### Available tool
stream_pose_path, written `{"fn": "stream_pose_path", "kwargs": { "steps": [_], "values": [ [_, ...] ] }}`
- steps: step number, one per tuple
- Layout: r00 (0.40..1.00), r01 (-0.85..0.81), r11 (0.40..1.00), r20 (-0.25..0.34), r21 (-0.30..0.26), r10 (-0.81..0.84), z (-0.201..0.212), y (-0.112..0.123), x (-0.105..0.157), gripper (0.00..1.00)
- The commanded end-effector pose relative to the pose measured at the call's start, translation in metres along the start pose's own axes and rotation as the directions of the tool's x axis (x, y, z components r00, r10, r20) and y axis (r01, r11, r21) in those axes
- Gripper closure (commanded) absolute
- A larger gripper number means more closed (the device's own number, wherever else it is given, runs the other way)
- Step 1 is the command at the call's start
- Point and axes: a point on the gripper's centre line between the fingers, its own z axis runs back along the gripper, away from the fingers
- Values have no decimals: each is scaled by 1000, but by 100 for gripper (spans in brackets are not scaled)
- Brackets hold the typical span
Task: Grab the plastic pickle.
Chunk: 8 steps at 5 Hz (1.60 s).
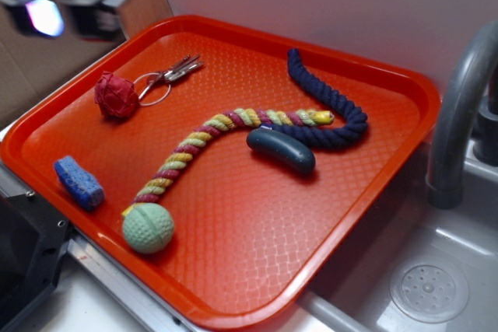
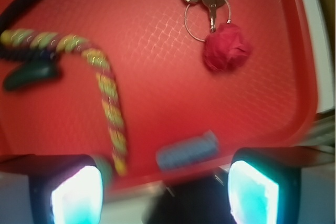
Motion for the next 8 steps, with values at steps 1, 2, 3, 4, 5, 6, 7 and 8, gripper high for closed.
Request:
{"fn": "stream_pose_path", "kwargs": {
  "steps": [1,2,3,4,5,6,7,8],
  "values": [
    [934,-320,943,135,-89,330,-52,-47,19,0],
    [921,-352,934,157,-65,358,-39,-65,-8,0],
    [915,-374,919,112,-123,388,-21,-82,-19,0],
    [934,-292,938,157,-186,322,-31,-104,-9,0],
    [938,-306,937,117,-169,328,-55,-124,9,0],
    [943,-299,946,114,-130,313,-79,-140,23,0],
    [948,-261,954,144,-147,282,-80,-144,22,0],
    [954,-150,977,235,-154,184,-62,-139,18,0]
  ]
}}
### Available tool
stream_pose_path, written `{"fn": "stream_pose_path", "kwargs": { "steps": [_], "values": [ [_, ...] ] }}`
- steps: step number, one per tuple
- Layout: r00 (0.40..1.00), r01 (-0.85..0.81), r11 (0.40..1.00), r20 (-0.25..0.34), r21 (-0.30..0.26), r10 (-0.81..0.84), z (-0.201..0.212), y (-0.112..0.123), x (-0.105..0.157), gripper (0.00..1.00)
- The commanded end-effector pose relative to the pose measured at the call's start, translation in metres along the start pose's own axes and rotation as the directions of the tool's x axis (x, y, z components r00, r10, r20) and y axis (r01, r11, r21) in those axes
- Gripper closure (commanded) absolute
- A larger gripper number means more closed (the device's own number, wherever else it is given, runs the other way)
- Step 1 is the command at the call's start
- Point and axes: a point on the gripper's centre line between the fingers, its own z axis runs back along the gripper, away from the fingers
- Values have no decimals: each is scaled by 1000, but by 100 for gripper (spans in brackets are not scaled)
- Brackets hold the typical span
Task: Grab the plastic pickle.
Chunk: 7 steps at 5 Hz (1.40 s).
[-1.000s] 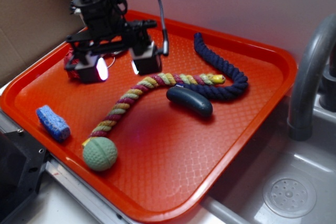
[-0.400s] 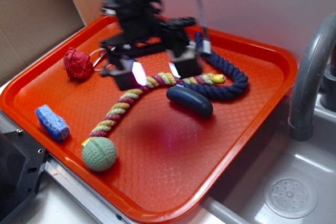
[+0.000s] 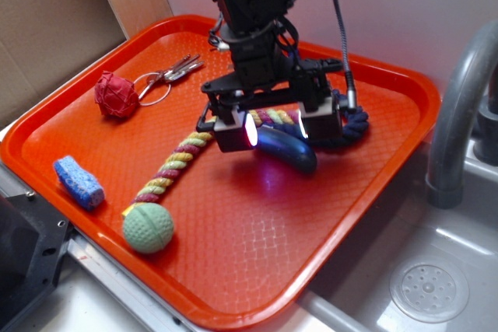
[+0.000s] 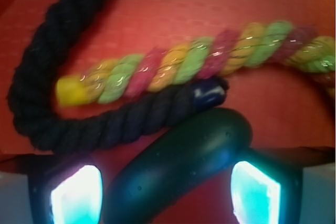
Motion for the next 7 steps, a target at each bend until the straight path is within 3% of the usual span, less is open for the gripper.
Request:
{"fn": "stream_pose_path", "kwargs": {
  "steps": [1,3,4,5,6,7],
  "values": [
    [990,112,991,98,-72,-105,33,2,8,0],
    [990,112,991,98,-72,-105,33,2,8,0],
    [999,-29,988,42,-150,35,2,17,8,0],
    [999,-42,985,-14,-167,40,-28,14,4,0],
    [997,-77,987,2,-143,78,-33,11,2,100],
    [999,-27,992,15,-126,29,-33,7,3,100]
  ]
}}
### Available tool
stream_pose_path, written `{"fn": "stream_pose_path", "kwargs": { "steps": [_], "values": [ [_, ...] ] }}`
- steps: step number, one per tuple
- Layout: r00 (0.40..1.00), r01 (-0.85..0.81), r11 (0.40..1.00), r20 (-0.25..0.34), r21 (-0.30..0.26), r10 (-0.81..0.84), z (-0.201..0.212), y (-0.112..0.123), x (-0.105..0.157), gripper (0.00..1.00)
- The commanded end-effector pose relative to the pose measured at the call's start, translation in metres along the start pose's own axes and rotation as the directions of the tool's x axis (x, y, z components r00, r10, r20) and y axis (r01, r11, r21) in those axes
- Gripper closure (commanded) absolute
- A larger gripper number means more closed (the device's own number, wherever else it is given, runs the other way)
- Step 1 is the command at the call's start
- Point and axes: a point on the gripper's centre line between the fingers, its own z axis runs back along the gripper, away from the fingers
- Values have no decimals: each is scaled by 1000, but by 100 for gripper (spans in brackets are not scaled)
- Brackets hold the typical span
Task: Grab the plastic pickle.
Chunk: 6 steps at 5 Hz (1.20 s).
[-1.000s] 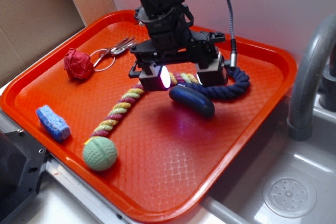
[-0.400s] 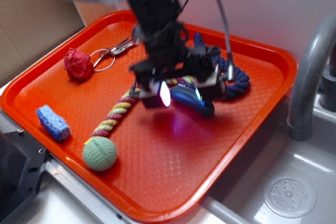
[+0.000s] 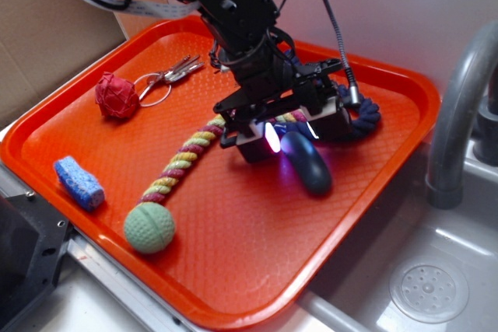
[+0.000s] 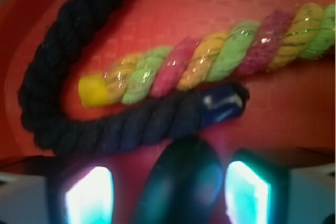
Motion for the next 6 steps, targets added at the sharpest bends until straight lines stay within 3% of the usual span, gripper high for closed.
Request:
{"fn": "stream_pose_path", "kwargs": {
  "steps": [1,2,3,4,5,6],
  "values": [
    [996,86,995,27,60,-87,-5,2,2,100],
    [985,168,977,15,134,-172,-3,-1,4,96],
    [978,187,963,56,195,-202,25,8,10,0],
    [965,216,964,115,154,-235,43,13,15,0],
    [959,236,961,123,147,-254,47,15,17,0],
    [925,363,924,73,118,-372,53,15,9,0]
  ]
}}
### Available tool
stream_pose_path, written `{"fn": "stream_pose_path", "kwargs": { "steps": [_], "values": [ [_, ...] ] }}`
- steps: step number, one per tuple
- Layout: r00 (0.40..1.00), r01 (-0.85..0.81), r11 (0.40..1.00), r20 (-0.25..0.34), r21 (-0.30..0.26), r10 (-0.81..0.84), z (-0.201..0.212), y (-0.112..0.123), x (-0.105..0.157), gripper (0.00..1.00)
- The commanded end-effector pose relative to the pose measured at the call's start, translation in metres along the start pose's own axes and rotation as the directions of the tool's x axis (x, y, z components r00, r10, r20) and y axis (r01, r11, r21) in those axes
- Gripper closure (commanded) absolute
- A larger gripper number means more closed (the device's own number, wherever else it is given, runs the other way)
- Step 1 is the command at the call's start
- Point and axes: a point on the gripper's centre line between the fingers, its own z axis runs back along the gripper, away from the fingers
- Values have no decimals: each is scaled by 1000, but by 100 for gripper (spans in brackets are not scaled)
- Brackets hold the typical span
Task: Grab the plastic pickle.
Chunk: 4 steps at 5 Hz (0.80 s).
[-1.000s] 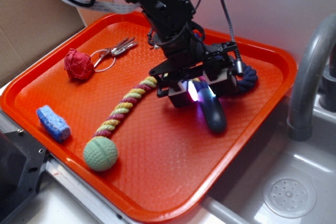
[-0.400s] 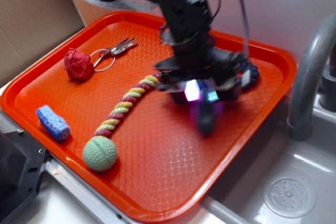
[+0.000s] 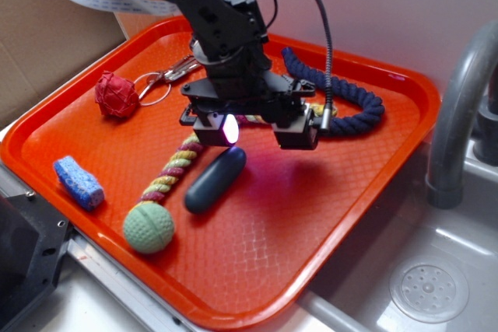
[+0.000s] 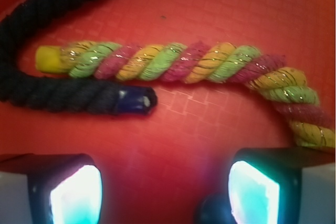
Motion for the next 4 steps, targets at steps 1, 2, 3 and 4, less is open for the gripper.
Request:
{"fn": "stream_pose_path", "kwargs": {
  "steps": [1,2,3,4],
  "values": [
    [938,342,933,-17,-111,-346,50,14,-12,0],
    [820,568,817,-8,-102,-572,72,28,-15,0],
    [648,755,648,-33,-101,-761,62,25,-10,0],
    [436,898,436,-1,-59,-900,45,15,-16,0]
  ]
}}
